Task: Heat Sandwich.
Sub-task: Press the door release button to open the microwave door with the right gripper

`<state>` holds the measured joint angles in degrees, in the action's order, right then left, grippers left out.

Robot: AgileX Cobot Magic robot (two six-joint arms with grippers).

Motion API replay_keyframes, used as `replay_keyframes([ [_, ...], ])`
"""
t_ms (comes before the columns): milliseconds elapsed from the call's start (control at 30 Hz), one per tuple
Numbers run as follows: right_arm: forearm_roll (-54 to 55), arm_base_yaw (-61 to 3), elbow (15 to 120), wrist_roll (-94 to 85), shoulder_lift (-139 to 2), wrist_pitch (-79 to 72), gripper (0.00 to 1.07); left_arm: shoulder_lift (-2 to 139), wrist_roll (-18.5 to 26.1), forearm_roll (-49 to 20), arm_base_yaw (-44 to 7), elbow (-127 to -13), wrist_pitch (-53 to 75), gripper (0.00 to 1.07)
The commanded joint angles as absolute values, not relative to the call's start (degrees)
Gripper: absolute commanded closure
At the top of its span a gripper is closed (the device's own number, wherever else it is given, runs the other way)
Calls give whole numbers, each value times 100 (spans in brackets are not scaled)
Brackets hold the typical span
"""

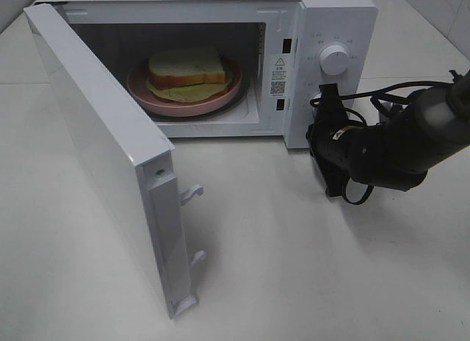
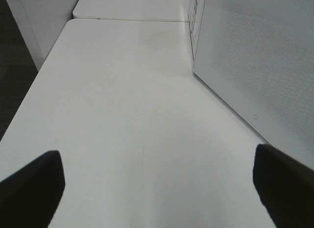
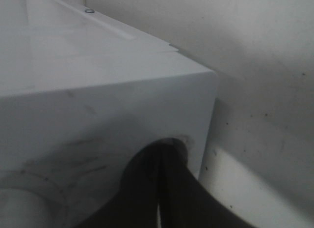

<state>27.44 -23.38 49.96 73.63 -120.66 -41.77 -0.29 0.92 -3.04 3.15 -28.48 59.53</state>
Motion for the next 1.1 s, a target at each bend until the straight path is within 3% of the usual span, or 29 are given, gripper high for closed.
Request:
replay_keyframes([
  [33, 2424, -2126, 5529, 7231, -11958, -5472, 107, -178, 97, -321, 327, -2836, 5930, 9],
  [433, 2366, -2126, 5403, 7236, -11958, -5145, 106, -178, 97, -321, 327, -2836, 5930, 9],
  [1100, 1702, -2143, 3845, 7706, -11064, -4423, 105, -178, 97, -321, 327, -2836, 5930, 9],
])
